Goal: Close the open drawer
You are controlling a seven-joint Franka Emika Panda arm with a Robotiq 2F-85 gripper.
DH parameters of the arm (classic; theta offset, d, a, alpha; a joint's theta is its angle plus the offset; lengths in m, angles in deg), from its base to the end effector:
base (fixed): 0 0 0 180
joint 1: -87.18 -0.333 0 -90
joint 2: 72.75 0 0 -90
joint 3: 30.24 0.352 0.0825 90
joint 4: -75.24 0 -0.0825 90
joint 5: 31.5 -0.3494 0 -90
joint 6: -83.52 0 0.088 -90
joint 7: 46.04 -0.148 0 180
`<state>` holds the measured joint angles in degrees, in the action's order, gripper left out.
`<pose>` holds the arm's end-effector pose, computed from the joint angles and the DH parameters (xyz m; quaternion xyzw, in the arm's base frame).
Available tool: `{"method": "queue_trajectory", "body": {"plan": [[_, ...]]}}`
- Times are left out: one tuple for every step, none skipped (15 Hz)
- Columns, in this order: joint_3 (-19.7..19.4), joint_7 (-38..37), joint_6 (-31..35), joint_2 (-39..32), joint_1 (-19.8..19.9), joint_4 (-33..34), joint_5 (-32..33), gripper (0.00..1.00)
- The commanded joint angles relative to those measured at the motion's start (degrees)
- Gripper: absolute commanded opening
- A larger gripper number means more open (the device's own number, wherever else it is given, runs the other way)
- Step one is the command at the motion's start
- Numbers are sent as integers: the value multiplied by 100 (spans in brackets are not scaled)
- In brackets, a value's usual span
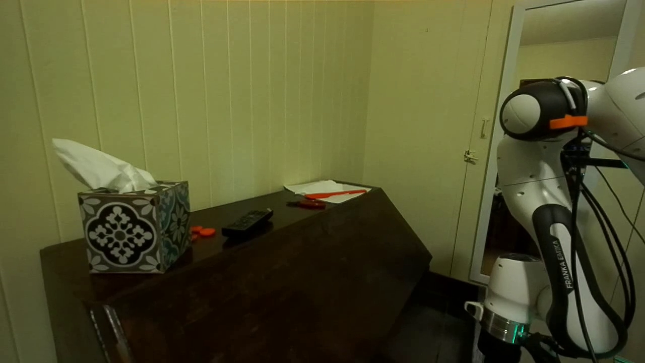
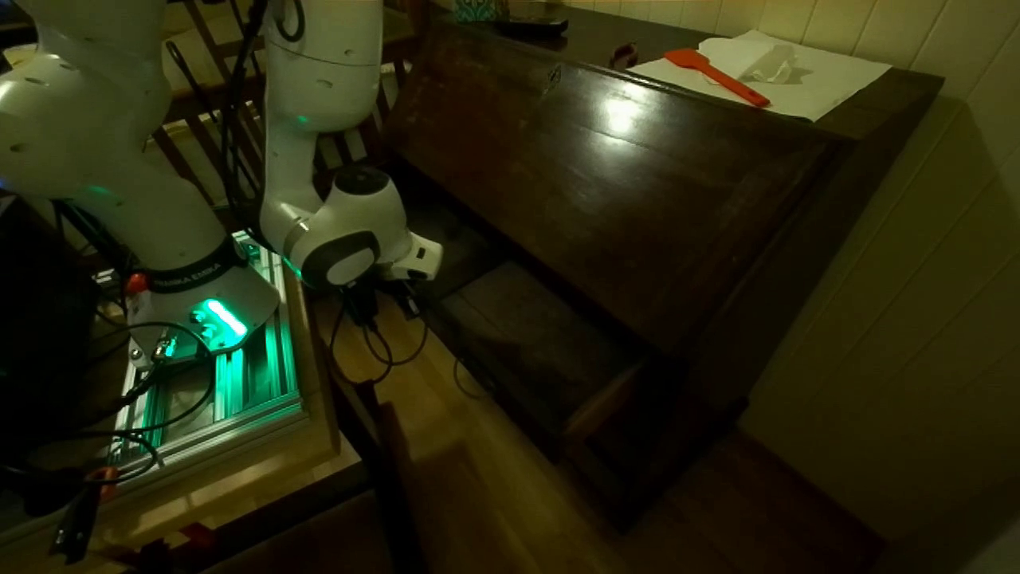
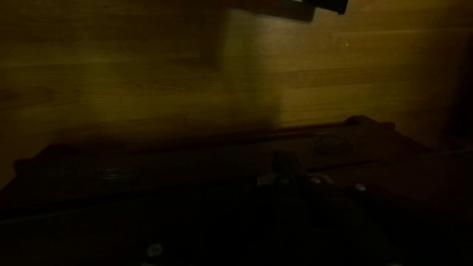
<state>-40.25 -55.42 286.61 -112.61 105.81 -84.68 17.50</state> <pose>0.3036 -0.0668 0.0593 -0.9912 -0.0878 -0.0226 0.0968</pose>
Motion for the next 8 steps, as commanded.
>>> {"method": "queue_trajectory", "body": {"plan": [[424, -361, 722, 34, 321, -20, 83, 0], [503, -352, 809, 15, 392, -39, 90, 0], [617, -358, 863, -10, 499, -51, 111, 0], [695, -302, 973, -26, 507, -59, 20, 0], [760, -278, 1063, -48, 533, -27, -41, 0], [1021, 146, 972, 0, 788, -25, -427, 0], [1026, 249, 984, -2, 739, 39, -580, 0], [1032, 414, 979, 2, 694, 92, -757, 0]]}}
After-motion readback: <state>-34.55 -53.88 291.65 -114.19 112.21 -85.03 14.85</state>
